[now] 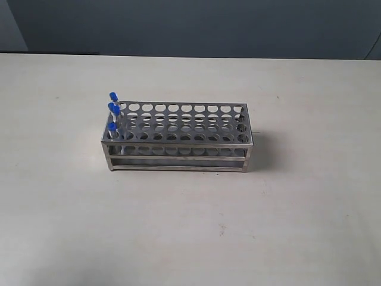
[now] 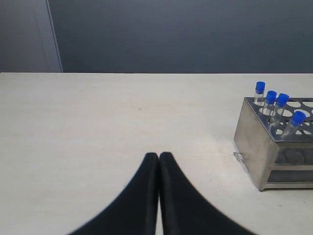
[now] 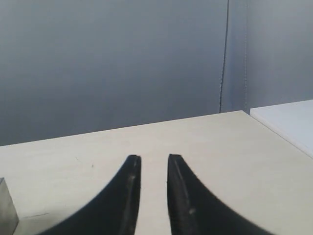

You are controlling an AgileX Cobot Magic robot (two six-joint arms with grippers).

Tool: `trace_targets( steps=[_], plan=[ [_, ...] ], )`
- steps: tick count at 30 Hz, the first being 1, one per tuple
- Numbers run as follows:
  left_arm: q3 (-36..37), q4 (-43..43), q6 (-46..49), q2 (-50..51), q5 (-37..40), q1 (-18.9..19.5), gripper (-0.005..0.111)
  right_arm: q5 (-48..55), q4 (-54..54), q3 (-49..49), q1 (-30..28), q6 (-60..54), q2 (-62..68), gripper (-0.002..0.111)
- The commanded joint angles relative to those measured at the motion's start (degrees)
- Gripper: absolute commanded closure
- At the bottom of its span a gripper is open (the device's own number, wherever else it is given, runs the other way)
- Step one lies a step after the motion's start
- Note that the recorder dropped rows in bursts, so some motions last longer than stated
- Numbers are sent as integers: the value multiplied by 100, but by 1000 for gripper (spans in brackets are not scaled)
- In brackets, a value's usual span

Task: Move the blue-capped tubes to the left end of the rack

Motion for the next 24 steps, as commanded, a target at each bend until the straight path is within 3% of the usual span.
trace_targets(
  steps=[1,24],
  plan=[
    [-18,0,-3,-20,-49,-36,106,73,-20,7,-44,-98,-42,88],
    [-18,0,-3,-20,-39,-36,106,154,505,7,-44,-112,-42,88]
  ],
)
